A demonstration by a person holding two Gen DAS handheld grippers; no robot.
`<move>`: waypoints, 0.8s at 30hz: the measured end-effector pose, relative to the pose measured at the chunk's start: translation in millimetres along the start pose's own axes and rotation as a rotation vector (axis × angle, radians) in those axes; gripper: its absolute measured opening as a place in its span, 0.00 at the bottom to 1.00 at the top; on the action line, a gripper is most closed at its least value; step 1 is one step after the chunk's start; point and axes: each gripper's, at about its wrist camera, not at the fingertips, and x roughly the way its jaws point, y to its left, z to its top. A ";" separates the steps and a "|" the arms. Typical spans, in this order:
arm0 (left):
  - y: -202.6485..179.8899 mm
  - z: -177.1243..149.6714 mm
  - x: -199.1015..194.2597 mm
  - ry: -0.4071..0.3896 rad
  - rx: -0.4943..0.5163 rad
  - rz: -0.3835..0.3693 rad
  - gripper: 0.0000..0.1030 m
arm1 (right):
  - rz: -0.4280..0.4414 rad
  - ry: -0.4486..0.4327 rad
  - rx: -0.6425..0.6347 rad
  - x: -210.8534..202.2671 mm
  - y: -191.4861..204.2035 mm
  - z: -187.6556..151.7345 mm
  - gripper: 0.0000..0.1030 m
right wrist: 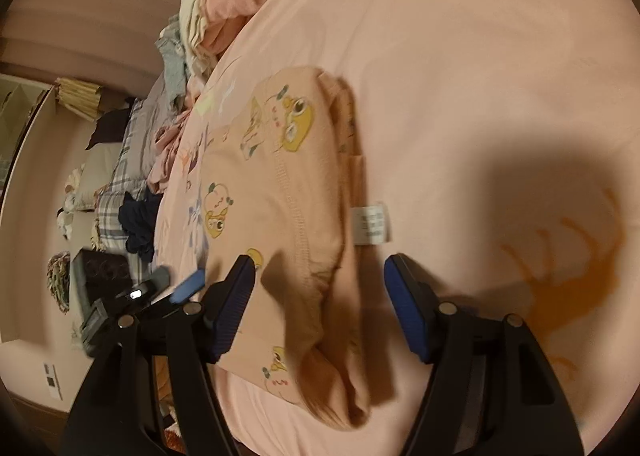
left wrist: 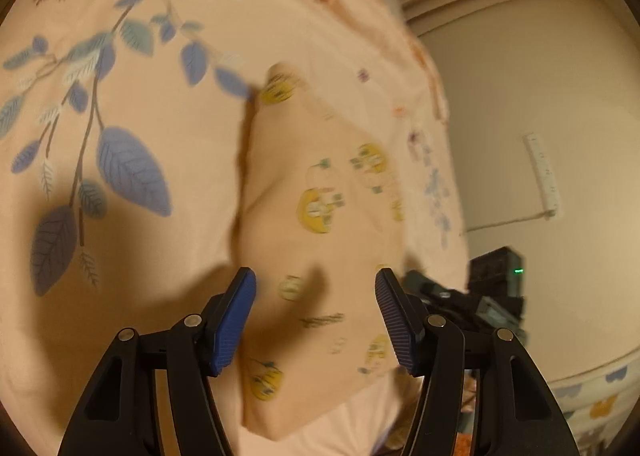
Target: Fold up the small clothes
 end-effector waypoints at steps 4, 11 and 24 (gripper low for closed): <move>5.2 -0.7 2.9 -0.016 0.005 0.074 0.58 | -0.006 0.017 -0.012 4.8 1.8 3.8 0.66; 5.9 7.4 19.2 0.033 -0.018 0.001 0.59 | 0.009 0.020 0.013 13.4 2.7 10.1 0.66; -12.6 10.8 47.3 0.080 0.060 -0.010 0.57 | -0.002 -0.001 0.022 18.0 4.7 10.3 0.46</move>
